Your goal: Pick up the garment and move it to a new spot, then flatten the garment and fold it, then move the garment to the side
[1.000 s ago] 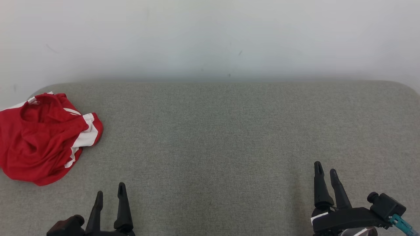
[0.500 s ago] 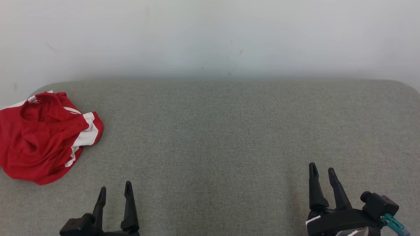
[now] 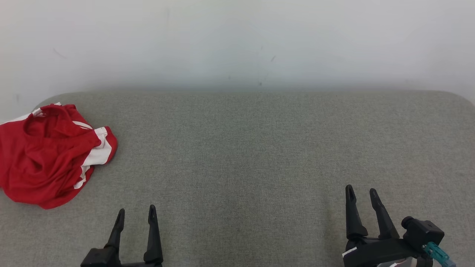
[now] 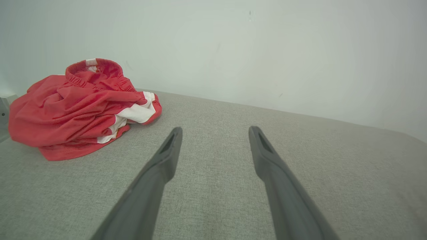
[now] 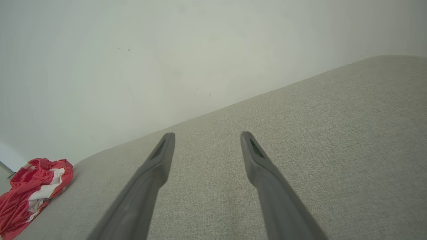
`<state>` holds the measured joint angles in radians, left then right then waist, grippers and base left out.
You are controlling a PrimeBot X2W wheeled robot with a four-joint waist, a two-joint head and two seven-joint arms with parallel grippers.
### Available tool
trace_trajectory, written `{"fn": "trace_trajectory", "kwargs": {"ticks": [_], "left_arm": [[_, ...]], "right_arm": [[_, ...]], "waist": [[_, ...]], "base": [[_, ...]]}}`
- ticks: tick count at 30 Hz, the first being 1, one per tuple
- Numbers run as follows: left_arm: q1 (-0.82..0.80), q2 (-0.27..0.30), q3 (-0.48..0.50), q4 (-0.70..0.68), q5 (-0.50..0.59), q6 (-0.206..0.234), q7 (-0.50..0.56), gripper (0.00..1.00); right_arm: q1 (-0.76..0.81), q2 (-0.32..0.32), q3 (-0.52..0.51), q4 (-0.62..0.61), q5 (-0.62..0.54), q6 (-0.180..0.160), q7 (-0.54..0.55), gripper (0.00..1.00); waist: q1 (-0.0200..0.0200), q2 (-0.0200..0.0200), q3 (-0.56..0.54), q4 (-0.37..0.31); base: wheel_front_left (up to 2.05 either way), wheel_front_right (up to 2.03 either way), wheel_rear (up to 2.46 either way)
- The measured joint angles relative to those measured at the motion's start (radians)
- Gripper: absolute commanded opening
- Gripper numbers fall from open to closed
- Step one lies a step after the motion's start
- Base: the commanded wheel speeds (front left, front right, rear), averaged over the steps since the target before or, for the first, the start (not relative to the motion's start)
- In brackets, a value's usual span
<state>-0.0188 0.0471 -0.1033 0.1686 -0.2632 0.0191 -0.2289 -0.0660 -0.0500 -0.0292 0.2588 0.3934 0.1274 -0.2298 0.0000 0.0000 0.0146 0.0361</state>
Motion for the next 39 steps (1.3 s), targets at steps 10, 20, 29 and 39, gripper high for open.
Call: {"fn": "trace_trajectory", "kwargs": {"ticks": [10, 20, 29, 39], "left_arm": [[0.009, 0.0, -0.008, 0.001, 0.041, -0.001, -0.018, 1.0], [0.011, 0.001, -0.014, 0.007, 0.075, 0.003, -0.034, 1.0], [0.011, 0.001, -0.019, 0.013, 0.071, 0.002, -0.034, 1.0], [0.01, 0.001, -0.01, 0.016, 0.05, 0.009, -0.034, 1.0]], "right_arm": [[0.0, 0.0, 0.003, 0.011, -0.072, 0.0, -0.019, 1.0], [0.0, 0.0, 0.008, 0.016, -0.124, 0.001, -0.032, 1.0], [0.0, 0.0, 0.008, 0.016, -0.124, 0.001, -0.034, 1.0], [0.011, -0.001, 0.002, 0.012, -0.135, 0.001, -0.034, 1.0]], "waist": [[0.0, 0.0, -0.004, 0.003], [0.0, 0.0, -0.007, 0.008], [0.0, 0.0, -0.008, 0.008], [0.0, 0.0, -0.011, 0.063]], "base": [[0.0, 0.0, 0.0], [0.0, 0.0, 0.0], [0.0, 0.0, 0.0], [0.0, 0.0, 0.0]]}}
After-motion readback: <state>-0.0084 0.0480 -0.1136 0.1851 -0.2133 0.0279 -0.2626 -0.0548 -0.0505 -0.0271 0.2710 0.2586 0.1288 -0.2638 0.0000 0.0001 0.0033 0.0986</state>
